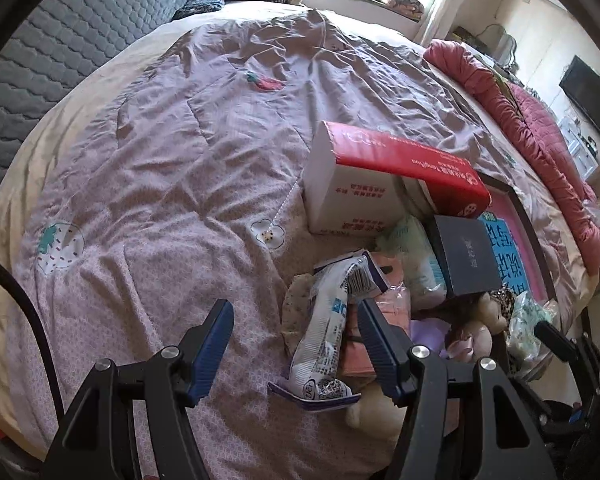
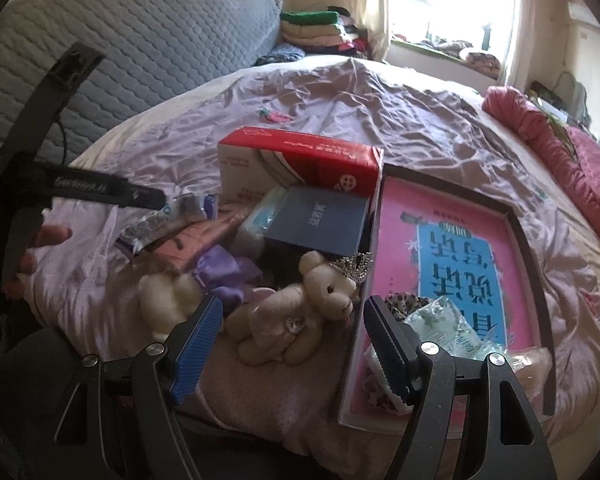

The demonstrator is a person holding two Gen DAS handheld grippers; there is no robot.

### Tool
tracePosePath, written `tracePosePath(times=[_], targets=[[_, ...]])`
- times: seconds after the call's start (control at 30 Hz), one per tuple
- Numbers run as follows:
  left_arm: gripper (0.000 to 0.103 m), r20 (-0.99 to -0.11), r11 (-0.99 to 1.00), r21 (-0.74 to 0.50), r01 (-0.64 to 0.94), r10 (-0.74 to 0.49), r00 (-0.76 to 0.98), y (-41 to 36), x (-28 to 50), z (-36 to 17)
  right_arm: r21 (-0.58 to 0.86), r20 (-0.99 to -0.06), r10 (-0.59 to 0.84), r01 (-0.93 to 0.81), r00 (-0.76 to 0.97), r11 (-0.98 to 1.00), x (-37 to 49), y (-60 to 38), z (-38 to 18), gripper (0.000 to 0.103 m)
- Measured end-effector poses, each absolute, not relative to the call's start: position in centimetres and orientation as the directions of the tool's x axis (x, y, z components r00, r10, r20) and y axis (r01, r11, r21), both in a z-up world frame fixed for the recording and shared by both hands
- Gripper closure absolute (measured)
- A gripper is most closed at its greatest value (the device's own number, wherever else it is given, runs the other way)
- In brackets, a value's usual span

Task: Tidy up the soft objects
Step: 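Reach the left gripper to the white pack while the right reaches the teddy bear, then grasp the white pack with the left gripper while the right lifts the teddy bear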

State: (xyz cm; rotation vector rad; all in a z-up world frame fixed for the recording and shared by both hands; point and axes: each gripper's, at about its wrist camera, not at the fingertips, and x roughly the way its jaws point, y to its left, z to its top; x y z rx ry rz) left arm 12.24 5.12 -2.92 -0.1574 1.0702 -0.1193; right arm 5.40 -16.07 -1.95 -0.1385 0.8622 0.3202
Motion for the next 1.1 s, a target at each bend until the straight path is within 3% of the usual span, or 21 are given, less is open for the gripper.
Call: tracePosePath(times=[0.23, 0.57, 0.8, 1.1], targets=[[0.039, -0.866, 0.981, -0.19, 0.034, -0.184, 0.465, 4.9, 12.5, -3.4, -0.006, -0.785, 0.151, -0.252, 0.6, 0.968, 8.2, -17.0, -3.0, 0.028], [0.039, -0.879, 0.985, -0.166, 0.036, -0.165, 0.447, 4.8, 12.8, -4.7, -0.09, -0.805, 0.098, -0.283, 0.586, 0.955, 10.7, -15.5, -4.9, 0.028], [0.039, -0.887, 0.984, -0.176, 0.029, -0.172, 0.429, 5.2, 13.1, -5.7, -0.146, -0.799, 0.075, -0.313, 0.596, 0.938, 10.9, -15.0, -5.7, 0.052], [0.039, -0.879, 0.96, -0.278, -0.031, -0.242, 0.411, 6.6, 13.6, -6.8, -0.023, -0.784, 0.167, -0.297, 0.598, 0.955, 10.4, -17.2, -4.8, 0.061]])
